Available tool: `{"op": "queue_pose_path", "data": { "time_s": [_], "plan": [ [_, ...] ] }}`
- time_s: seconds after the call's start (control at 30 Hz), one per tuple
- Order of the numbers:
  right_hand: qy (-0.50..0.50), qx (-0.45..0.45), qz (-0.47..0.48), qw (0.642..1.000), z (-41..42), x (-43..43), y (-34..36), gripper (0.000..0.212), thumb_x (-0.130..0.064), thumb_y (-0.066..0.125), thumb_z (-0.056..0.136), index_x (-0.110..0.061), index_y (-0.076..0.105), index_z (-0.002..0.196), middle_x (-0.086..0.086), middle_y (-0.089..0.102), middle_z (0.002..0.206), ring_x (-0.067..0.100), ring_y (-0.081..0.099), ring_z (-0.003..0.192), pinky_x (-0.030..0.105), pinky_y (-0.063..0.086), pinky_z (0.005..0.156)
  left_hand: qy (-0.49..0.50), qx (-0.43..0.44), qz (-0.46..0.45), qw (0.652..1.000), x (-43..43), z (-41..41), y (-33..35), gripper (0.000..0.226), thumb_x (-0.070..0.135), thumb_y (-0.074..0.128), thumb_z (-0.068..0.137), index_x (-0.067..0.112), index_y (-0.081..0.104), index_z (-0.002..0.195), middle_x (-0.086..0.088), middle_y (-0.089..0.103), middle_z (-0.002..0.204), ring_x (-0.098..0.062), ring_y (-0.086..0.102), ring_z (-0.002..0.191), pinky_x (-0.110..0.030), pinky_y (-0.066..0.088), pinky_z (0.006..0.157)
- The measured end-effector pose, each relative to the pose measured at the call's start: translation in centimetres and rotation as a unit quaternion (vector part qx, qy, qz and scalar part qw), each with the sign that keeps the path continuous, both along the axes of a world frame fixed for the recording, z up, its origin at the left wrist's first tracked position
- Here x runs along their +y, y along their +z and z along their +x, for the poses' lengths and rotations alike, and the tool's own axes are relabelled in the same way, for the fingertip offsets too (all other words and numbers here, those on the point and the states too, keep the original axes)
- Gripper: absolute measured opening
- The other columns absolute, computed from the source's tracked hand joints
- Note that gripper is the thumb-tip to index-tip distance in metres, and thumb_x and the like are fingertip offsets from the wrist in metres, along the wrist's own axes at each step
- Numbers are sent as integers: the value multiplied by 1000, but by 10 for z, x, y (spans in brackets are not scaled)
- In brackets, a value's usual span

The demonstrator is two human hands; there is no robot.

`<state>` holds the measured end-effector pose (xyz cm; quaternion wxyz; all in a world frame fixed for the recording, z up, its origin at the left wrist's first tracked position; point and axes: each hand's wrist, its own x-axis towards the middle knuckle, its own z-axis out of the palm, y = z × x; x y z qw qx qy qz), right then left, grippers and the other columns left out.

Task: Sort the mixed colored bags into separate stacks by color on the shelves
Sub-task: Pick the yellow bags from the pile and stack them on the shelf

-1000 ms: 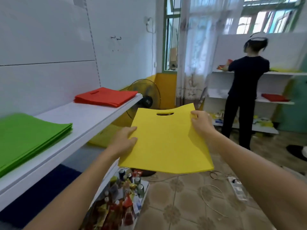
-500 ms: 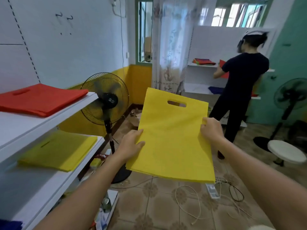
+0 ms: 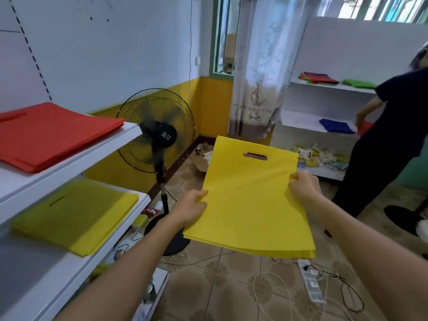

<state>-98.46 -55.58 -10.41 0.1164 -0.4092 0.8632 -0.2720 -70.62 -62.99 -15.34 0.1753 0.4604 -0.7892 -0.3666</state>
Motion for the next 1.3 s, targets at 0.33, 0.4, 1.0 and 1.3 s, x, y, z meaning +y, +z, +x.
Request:
{"op": "queue_pose_path", "data": {
  "time_s": [0.33,0.4,1.0,1.3],
  "plan": [
    [241,69,2,968,69,-197,-38,42,2,45,87,1,53,129,22,50,134,38,45,122,38,36,99,204,9,83,975,-70,62,-64,44,14,41,98,17,39,141,-2,47,137,-18,55,89,-30,42,76],
    [306,77,8,949,98,-225,-50,39,3,44,88,5,54,126,23,51,131,37,45,121,35,32,97,250,-5,99,963,-72,85,-73,43,16,41,98,18,39,141,-5,38,147,-24,52,106,-35,43,88],
    [561,95,-69,820,337,-337,-162,28,1,47,90,-4,64,111,21,58,118,38,58,101,37,47,83,510,-96,38,854,-43,237,-127,42,15,55,91,12,50,133,-14,52,130,-29,53,107,-26,37,79],
    [635,85,-56,766,397,-413,-188,32,-11,49,94,0,59,121,21,51,130,36,52,115,38,41,92,593,-73,13,802,-100,248,-162,52,15,62,88,9,45,137,-18,52,123,-28,55,105,-24,40,86]
  ]
}}
